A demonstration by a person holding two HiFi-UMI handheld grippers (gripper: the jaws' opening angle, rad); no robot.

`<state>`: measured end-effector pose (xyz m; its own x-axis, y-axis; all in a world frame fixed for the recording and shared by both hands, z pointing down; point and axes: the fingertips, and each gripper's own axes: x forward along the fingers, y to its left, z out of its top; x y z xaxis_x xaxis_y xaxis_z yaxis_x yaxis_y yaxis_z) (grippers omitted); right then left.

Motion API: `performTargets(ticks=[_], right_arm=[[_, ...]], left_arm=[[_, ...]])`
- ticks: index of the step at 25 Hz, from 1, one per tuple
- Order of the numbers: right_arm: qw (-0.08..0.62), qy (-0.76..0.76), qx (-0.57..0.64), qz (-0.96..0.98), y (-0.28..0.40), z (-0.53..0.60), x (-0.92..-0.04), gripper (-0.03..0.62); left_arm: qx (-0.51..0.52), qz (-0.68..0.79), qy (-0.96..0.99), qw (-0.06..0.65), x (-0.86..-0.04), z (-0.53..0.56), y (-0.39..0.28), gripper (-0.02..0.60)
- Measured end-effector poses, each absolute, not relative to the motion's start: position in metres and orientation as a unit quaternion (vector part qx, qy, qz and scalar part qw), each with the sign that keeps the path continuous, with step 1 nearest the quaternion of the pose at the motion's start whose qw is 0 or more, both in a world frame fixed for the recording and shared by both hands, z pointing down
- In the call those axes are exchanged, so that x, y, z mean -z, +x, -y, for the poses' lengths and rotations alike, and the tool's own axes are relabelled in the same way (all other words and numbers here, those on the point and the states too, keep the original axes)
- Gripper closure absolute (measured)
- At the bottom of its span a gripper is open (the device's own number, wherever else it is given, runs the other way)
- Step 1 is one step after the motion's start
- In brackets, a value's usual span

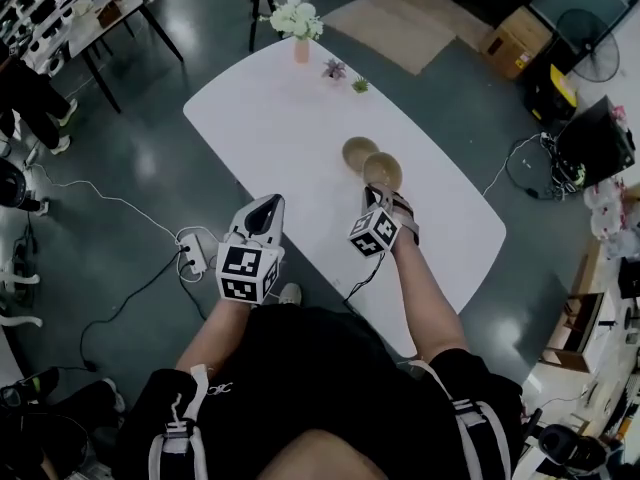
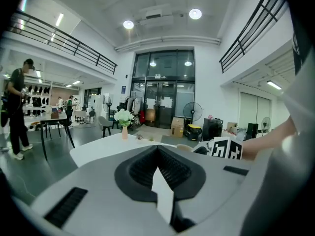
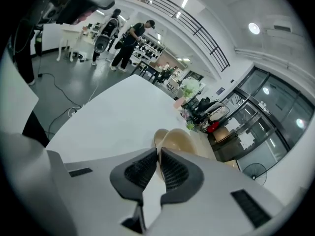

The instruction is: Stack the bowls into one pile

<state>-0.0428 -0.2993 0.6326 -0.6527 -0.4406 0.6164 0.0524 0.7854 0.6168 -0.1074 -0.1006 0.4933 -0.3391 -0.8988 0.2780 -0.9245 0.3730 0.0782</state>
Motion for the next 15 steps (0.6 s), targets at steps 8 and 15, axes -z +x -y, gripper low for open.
performTargets(ticks=[8, 15], right_arm=[[0.409, 0.106, 0.313, 0.851, -0.116, 0.336, -0.654, 0.553], [0.434, 0.088, 0.307, 0.842, -0.152, 0.351, -0.687, 0.551]], left_arm=[[-0.055, 0.831, 0.531, 0.157, -0.506, 0.098, -0.156, 0.568], [-0.062, 0.841, 0.509, 0.172, -0.519, 0.092, -0.188, 0.568]])
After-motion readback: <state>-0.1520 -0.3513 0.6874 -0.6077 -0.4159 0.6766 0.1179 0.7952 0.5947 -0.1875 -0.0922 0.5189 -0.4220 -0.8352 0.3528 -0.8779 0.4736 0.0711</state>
